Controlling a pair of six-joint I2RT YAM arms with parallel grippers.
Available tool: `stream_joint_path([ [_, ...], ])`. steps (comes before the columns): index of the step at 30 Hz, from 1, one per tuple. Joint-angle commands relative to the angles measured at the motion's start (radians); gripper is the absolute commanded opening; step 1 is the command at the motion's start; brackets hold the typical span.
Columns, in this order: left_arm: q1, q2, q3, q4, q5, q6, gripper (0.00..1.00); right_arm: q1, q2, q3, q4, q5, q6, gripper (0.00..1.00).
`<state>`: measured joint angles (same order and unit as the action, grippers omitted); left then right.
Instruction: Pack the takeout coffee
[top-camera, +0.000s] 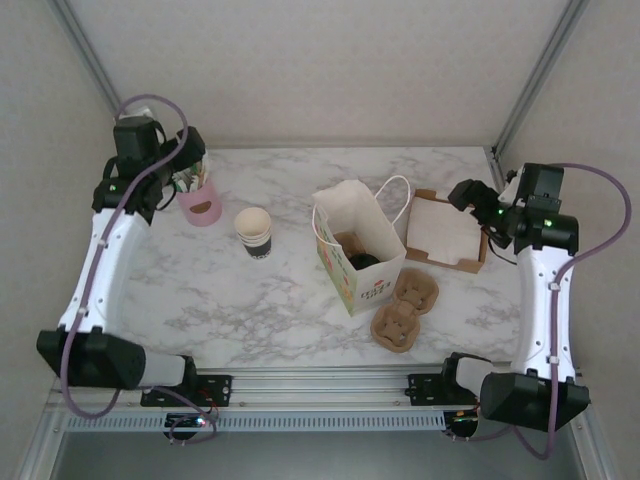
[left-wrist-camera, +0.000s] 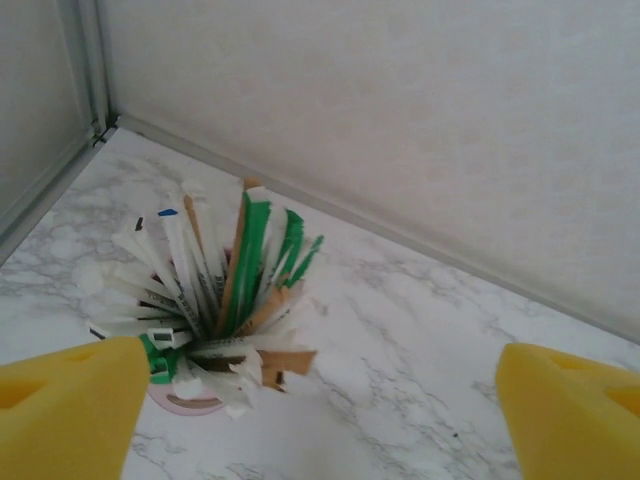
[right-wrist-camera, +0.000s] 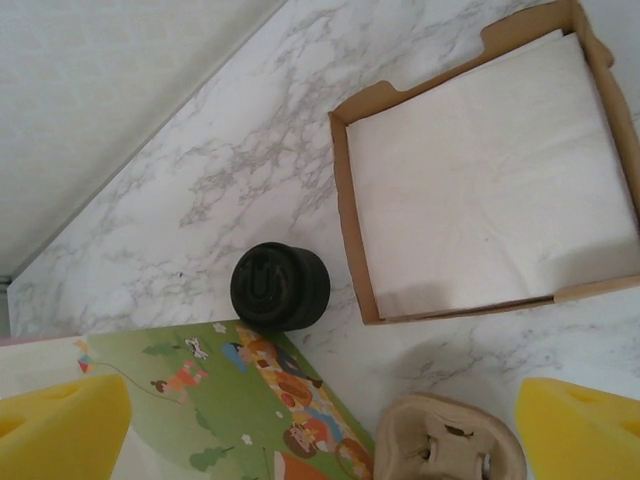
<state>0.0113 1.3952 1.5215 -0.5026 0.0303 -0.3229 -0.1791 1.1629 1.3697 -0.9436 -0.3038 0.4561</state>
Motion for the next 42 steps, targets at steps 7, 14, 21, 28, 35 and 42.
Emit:
stream_joint_path([
  [7, 0.044, 0.287, 0.244, -0.135, 0.025, 0.026, 0.68, -0.007, 0.073, -0.089, 0.143, -0.094, -0.067, 0.98],
  [14, 0.071, 0.477, 0.435, -0.229, -0.01, 0.043, 0.45, -0.007, 0.127, -0.11, 0.175, -0.157, -0.098, 0.88],
  [21, 0.076, 0.635, 0.626, -0.349, -0.038, 0.063, 0.31, -0.005, 0.167, -0.099, 0.18, -0.175, -0.101, 0.83],
  [28, 0.075, 0.719, 0.718, -0.386, 0.002, 0.065, 0.31, -0.003, 0.187, -0.096, 0.184, -0.186, -0.104, 0.82],
  [35, 0.075, 0.731, 0.72, -0.381, 0.012, 0.07, 0.3, 0.0, 0.194, -0.092, 0.18, -0.192, -0.104, 0.82],
  [42, 0.075, 0.742, 0.738, -0.378, 0.022, 0.073, 0.24, 0.0, 0.193, -0.088, 0.178, -0.195, -0.103, 0.82],
])
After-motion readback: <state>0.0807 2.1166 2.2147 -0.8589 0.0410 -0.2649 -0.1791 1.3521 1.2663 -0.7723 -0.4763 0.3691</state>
